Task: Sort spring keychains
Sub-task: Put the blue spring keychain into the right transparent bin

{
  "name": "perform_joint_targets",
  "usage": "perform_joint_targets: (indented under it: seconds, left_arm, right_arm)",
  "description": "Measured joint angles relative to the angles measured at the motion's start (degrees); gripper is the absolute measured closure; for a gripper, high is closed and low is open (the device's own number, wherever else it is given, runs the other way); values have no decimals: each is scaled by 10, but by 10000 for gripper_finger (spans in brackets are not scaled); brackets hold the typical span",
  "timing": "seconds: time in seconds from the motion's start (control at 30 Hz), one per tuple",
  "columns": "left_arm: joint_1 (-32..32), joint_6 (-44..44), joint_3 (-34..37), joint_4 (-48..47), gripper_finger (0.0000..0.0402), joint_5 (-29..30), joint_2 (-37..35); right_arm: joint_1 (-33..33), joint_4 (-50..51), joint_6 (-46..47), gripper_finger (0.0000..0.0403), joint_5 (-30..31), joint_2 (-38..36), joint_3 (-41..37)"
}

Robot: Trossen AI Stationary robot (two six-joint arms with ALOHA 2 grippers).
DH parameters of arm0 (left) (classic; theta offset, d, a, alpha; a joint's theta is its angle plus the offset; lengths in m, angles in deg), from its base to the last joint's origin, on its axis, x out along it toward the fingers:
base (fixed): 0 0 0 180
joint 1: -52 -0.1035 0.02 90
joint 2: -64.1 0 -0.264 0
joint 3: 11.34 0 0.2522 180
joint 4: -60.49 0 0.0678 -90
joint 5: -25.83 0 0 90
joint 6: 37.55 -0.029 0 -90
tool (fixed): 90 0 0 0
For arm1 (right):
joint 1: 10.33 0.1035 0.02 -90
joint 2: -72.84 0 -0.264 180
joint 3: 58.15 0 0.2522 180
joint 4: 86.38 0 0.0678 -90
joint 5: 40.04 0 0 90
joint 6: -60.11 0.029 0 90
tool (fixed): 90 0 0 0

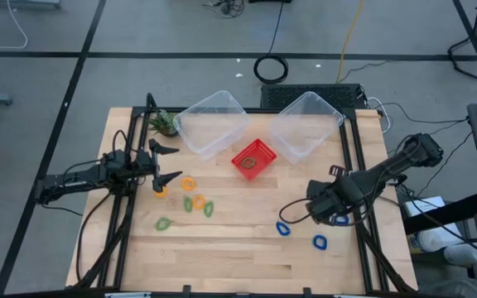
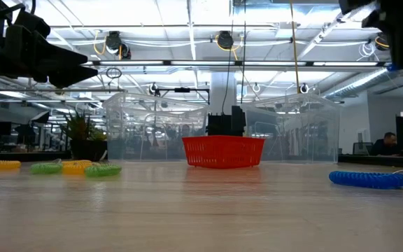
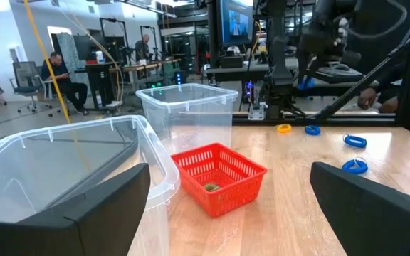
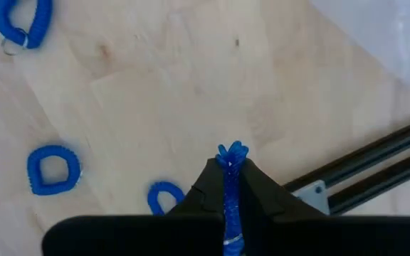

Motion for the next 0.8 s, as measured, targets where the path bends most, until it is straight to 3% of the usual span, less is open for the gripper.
perform_joint_targets:
  seconds: [0.4, 0.8]
  left_arm:
    - [0, 0, 0, 0, 7, 0, 0]
    - [0, 0, 0, 1, 7, 0, 0]
  right_arm:
    - [-36, 21, -45, 402, 74, 0, 63]
    - [-155, -10, -41, 403, 110, 0, 77]
